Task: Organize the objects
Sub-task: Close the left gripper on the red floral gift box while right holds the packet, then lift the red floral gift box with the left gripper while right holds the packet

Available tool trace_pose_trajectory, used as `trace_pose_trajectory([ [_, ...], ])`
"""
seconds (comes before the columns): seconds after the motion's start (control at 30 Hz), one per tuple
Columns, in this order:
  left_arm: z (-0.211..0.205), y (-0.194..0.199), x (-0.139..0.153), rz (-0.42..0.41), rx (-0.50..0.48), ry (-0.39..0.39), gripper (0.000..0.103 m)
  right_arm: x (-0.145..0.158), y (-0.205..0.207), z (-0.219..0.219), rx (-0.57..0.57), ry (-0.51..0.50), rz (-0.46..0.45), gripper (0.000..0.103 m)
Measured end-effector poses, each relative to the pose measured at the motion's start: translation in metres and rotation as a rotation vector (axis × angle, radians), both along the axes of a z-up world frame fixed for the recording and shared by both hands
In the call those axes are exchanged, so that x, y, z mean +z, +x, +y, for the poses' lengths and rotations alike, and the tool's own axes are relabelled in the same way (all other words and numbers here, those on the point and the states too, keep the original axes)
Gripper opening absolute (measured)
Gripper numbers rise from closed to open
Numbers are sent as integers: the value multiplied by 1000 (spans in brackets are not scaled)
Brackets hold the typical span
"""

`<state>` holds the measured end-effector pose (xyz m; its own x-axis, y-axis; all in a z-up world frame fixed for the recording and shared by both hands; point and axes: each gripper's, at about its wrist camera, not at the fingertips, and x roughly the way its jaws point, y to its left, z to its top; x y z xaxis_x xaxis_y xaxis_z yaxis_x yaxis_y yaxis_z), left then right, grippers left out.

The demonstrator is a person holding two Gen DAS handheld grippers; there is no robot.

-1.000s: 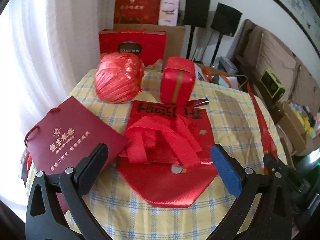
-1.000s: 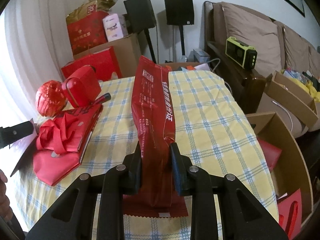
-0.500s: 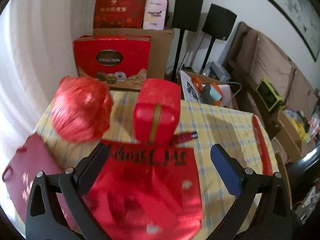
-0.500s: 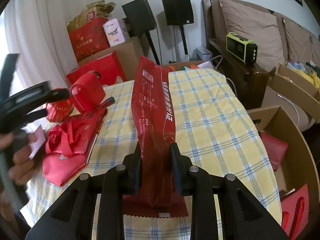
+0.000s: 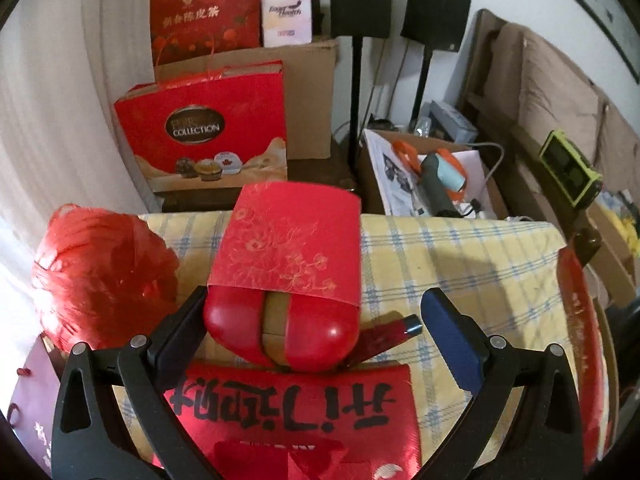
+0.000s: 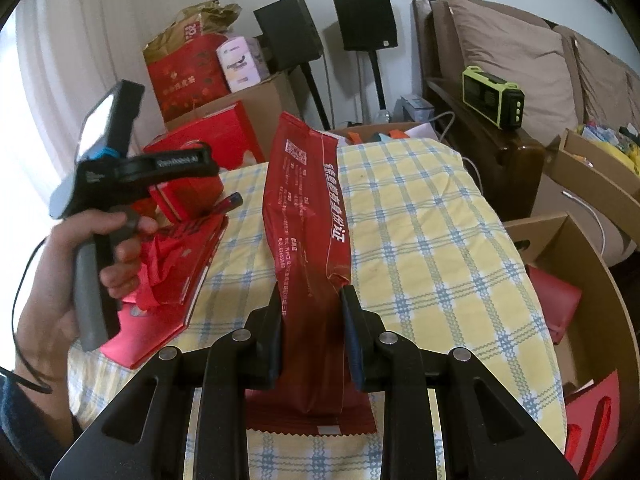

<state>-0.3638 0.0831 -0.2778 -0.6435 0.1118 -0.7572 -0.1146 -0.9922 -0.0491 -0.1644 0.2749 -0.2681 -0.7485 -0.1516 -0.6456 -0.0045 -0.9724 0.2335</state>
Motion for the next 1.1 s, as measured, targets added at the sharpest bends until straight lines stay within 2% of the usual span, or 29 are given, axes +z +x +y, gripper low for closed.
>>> trace_pose_trajectory([
  [0.4,-3,-6,-8,-6,-4,24,100,-3,-4,-3,8,14,-22,26],
  [0.6,-5,-4,-11,-2,-2,26,84,-3,-5,-3,8,16,-24,26],
  [0.73,-11,-1,-9,19,28,19,64,-3,-5,-3,6,16,-23,26],
  [1.1,-8,8,-6,53,9,24,62,-3,-5,-3,4,14,-20,26],
])
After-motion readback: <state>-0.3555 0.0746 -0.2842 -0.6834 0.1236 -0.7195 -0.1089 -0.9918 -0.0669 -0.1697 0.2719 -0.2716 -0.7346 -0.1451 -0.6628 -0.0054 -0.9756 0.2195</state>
